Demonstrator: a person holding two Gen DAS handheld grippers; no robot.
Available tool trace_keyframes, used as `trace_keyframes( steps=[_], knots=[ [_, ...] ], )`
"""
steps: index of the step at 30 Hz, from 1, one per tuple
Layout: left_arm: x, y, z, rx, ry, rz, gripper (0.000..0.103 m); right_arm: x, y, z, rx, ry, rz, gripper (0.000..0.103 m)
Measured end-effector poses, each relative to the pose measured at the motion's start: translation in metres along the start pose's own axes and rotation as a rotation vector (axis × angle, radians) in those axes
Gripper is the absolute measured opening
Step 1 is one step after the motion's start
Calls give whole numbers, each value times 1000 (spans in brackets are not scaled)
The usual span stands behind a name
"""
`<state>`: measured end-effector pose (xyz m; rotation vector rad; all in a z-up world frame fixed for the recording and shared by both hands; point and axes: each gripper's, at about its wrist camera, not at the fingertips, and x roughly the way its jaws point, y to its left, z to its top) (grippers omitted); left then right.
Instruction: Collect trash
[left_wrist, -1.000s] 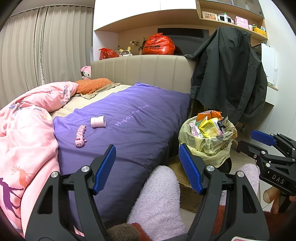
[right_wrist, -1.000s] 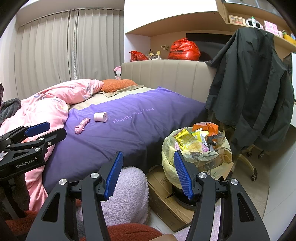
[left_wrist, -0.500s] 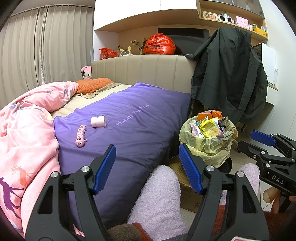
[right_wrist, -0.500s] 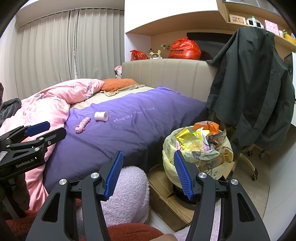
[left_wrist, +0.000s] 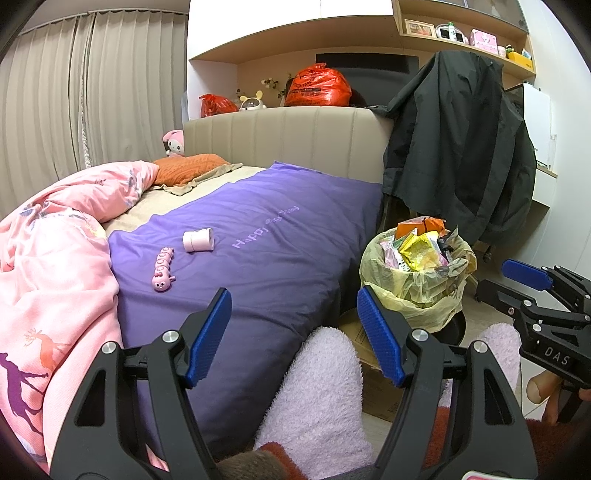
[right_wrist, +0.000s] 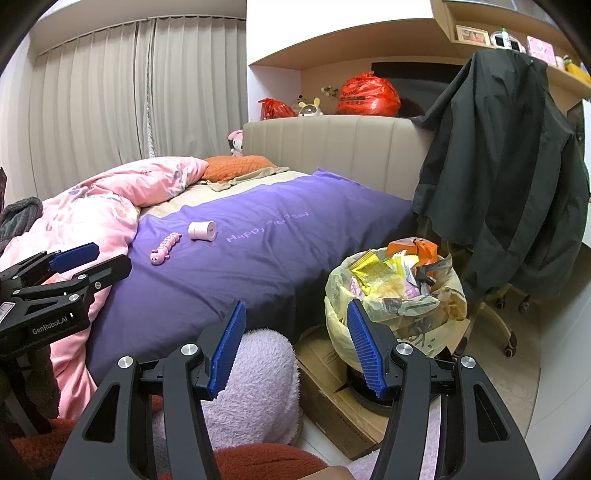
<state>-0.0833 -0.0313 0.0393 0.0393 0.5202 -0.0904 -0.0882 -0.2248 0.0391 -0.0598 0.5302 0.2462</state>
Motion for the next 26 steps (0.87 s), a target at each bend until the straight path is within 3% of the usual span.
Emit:
trace_keyframes(
  steps=[17,21,23,26],
  knots=[
    [11,5,-4,8,22,-12,67,2,2,-1,-2,8,9,54],
    [35,38,27,-4,161,-17,65,22,16,12,-42,32,45,54],
    [39,79,51,-19,206,45,65,39,41,36,-106,28,85,54],
    [28,184,95,-49,192,316,65,68,108,79,-229,5,230,54]
  ],
)
